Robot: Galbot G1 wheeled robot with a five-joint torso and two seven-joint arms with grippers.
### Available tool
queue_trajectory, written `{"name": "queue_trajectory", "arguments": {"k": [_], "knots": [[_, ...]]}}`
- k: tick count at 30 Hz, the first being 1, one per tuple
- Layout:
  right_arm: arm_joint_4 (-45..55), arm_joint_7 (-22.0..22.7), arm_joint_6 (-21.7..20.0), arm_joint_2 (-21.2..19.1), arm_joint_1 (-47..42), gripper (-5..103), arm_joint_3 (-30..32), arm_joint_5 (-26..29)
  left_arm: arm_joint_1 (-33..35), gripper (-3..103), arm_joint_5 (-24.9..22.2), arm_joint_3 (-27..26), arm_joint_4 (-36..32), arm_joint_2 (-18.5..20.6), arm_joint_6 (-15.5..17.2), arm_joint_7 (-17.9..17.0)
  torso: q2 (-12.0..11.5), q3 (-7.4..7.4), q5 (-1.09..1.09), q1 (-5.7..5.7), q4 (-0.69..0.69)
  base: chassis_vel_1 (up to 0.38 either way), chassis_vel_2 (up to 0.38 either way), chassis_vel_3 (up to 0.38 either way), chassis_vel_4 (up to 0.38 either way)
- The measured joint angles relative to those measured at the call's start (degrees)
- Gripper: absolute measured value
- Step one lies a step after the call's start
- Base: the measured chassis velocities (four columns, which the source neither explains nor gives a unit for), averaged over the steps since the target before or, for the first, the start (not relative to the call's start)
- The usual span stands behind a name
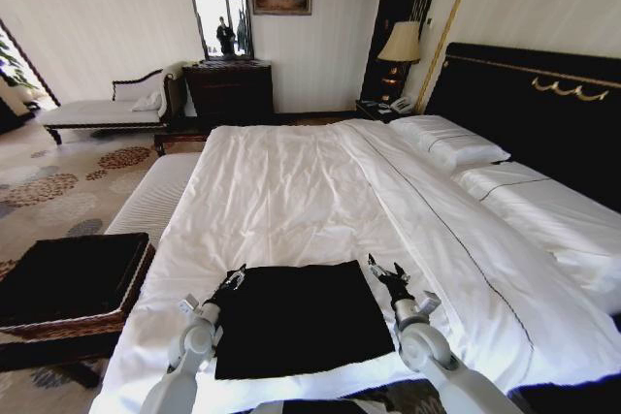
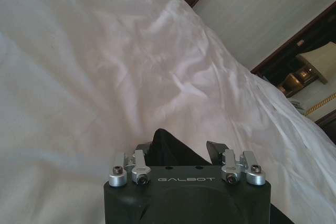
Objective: Fold the clothes on the bed and place them into the basket.
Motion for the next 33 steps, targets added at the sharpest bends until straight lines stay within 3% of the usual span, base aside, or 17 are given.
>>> {"name": "queue_trajectory", "arguments": {"k": [1, 3, 5, 9, 11, 15, 20, 24, 33], "knots": [[-0.1, 0.0, 0.0, 0.0, 0.1, 100, 0.0, 0.0, 0.0, 60, 0.0, 0.0, 0.0, 0.0, 0.0, 0.0, 0.0, 0.00, 0.00, 0.00, 0.00, 0.000, 0.000, 0.000, 0.000], [-0.4, 0.1, 0.0, 0.0, 0.3, 100, 0.0, 0.1, 0.0, 44, 0.1, -0.1, 0.0, 0.3, -0.1, 0.1, 0.0, 0.00, 0.00, 0.00, 0.00, 0.000, 0.000, 0.000, 0.000], [-0.6, 0.2, 0.0, 0.0, 0.4, 100, 0.0, 0.1, 0.0, 44, 0.1, -0.2, 0.0, 0.4, -0.1, 0.1, 0.0, 0.00, 0.00, 0.00, 0.00, 0.000, 0.000, 0.000, 0.000], [-1.5, 0.2, 0.0, 0.1, 1.1, 100, -0.3, 0.1, 0.3, 23, 0.2, -0.5, 0.0, 0.7, -0.4, 0.2, 0.0, 0.00, 0.00, 0.00, 0.00, 0.000, 0.000, 0.000, 0.000], [-1.8, 0.1, 0.0, 0.1, 1.4, 100, -0.4, 0.1, 0.4, 23, 0.2, -0.5, -0.1, 0.8, -0.5, 0.2, 0.0, 0.00, 0.00, 0.00, 0.00, 0.000, 0.000, 0.000, 0.000], [-4.1, -2.7, 0.4, 0.0, 3.9, 100, -1.2, 1.9, 1.0, 3, 0.2, -1.0, -0.3, 0.9, -1.2, 0.7, 0.0, 0.00, 0.01, 0.00, -0.01, 0.000, 0.000, 0.000, 0.000], [-6.1, -8.3, 0.6, -0.8, 6.7, 100, -2.3, 6.8, 1.1, 1, 0.1, -1.4, -0.3, 1.0, -1.6, 0.9, 0.0, 0.00, -0.01, 0.00, 0.00, 0.000, 0.000, 0.000, 0.000], [-12.5, -18.5, 2.0, -1.4, 11.3, 100, -4.9, 10.1, 0.8, 1, -0.2, -1.9, 0.0, 1.0, -1.8, 1.0, 0.0, 0.00, 0.00, 0.00, 0.01, 0.000, 0.000, 0.000, 0.000], [-16.3, -28.0, 1.1, -2.0, 11.1, 100, -6.4, 15.5, 0.0, 1, -1.8, -3.5, 1.1, 0.9, -2.4, 1.3, 0.0, 0.00, 0.00, 0.00, -0.01, 0.000, 0.000, 0.000, 0.000]]}}
